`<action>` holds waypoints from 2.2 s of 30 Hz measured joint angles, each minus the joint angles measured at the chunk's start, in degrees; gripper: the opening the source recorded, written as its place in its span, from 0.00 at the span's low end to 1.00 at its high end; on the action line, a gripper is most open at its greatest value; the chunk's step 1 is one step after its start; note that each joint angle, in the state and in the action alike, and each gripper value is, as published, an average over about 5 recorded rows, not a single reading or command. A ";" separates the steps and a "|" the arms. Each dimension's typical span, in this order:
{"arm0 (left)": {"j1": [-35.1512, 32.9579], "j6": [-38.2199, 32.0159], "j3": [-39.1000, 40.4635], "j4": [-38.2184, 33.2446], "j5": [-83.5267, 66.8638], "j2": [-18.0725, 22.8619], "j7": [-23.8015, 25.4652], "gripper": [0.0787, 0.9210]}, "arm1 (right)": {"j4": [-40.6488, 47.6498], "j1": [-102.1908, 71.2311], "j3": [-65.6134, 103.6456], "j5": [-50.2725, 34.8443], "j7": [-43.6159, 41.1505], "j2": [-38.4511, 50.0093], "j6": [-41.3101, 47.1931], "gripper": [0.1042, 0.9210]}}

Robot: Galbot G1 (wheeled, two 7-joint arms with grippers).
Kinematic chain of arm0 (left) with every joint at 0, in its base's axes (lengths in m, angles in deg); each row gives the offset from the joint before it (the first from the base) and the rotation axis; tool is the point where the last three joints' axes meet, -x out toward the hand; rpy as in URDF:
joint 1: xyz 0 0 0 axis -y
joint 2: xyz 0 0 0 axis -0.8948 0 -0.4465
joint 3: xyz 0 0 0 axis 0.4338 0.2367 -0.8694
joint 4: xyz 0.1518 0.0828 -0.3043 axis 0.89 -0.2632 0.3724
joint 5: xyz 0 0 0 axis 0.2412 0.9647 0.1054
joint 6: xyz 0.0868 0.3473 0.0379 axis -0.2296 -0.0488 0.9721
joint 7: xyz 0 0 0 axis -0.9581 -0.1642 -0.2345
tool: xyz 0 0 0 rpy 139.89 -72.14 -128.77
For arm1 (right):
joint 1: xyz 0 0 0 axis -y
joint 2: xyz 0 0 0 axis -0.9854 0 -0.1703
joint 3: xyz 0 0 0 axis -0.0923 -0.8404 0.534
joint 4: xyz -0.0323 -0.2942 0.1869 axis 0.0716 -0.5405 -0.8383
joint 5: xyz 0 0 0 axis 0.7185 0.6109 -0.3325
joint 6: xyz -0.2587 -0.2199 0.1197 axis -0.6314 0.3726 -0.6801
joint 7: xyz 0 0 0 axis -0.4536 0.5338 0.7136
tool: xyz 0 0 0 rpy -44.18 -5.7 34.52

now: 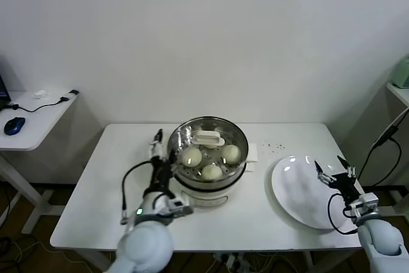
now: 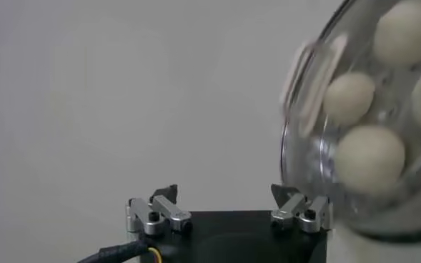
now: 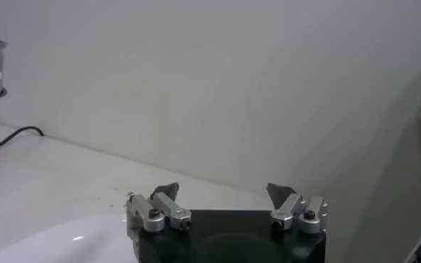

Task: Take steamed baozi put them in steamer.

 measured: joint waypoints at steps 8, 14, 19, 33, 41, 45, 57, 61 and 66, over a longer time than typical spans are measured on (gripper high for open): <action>-11.29 -2.47 -15.95 -2.57 -22.74 -0.18 -7.11 0.88 | -3.70 -1.88 0.04 -0.21 0.60 -1.35 1.36 0.88; -18.69 -14.97 -26.94 -2.13 -39.13 3.37 -8.17 0.88 | -6.27 -3.25 -0.09 -0.22 0.87 -2.59 1.92 0.88; -22.79 -26.94 -33.11 -0.37 -50.00 6.60 -7.84 0.88 | -8.15 -4.11 -0.45 0.12 0.99 -3.53 2.58 0.88; -28.09 -43.84 -38.95 2.62 -63.55 11.95 -6.08 0.88 | -10.87 -5.15 -0.59 -0.05 1.02 -4.58 3.79 0.88; -29.56 -46.88 -39.16 3.01 -65.65 12.96 -6.01 0.88 | -11.58 -5.90 0.09 -0.15 1.03 -5.20 4.44 0.88; -29.82 -47.46 -39.10 3.02 -66.02 13.20 -6.00 0.88 | -11.72 -6.20 0.50 -0.16 1.11 -5.58 4.52 0.88; -30.31 -47.72 -38.56 2.46 -66.05 13.25 -5.17 0.88 | -11.97 -6.75 1.93 -0.62 0.84 -6.06 4.52 0.88; -30.42 -47.74 -38.34 2.23 -65.72 13.30 -5.14 0.88 | -11.91 -6.88 2.18 -0.74 0.43 -6.12 4.42 0.88; -30.39 -47.70 -38.19 1.89 -65.56 13.38 -5.16 0.88 | -11.85 -7.00 2.45 -0.74 0.19 -6.24 4.28 0.88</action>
